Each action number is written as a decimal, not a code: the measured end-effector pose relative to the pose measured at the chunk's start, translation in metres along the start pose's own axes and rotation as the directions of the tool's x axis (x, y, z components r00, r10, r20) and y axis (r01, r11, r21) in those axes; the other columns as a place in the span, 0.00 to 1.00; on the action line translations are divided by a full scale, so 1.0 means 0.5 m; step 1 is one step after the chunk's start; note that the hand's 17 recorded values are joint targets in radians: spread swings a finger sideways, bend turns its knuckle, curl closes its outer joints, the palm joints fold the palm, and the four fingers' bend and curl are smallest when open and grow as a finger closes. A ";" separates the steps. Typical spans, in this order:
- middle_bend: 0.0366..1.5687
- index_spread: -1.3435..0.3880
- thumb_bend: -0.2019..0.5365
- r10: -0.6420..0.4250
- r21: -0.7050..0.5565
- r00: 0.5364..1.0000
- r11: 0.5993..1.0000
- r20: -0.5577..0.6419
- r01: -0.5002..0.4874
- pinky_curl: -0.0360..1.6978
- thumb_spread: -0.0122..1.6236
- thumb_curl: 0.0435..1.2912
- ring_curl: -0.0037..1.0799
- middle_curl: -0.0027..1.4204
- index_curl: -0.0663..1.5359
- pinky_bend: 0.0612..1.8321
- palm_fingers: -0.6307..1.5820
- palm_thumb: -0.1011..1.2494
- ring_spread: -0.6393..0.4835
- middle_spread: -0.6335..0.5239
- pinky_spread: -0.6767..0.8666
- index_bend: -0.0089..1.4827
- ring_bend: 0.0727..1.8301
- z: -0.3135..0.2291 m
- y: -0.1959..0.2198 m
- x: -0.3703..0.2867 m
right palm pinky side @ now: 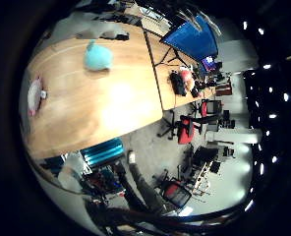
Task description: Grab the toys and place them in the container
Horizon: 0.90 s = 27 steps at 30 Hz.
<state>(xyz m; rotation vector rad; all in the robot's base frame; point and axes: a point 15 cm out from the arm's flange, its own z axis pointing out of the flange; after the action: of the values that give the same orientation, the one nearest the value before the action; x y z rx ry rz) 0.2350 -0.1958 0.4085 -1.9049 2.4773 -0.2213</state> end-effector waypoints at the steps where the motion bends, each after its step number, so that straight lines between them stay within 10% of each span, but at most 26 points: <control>1: 0.14 0.51 0.23 0.002 0.000 1.000 1.000 0.002 -0.002 0.08 0.59 0.19 0.21 0.27 0.21 0.53 0.45 0.28 0.49 0.45 0.73 0.09 0.34 0.003 -0.016 0.006; 27: 0.17 0.52 0.23 -0.002 -0.020 0.996 1.000 0.090 0.004 0.07 0.59 0.20 0.21 0.27 0.21 0.63 0.36 0.33 0.58 0.48 0.70 0.11 0.36 0.305 -0.383 0.051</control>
<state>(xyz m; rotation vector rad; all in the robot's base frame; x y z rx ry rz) 0.4264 -0.2845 0.2820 -1.8824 2.4284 -0.1085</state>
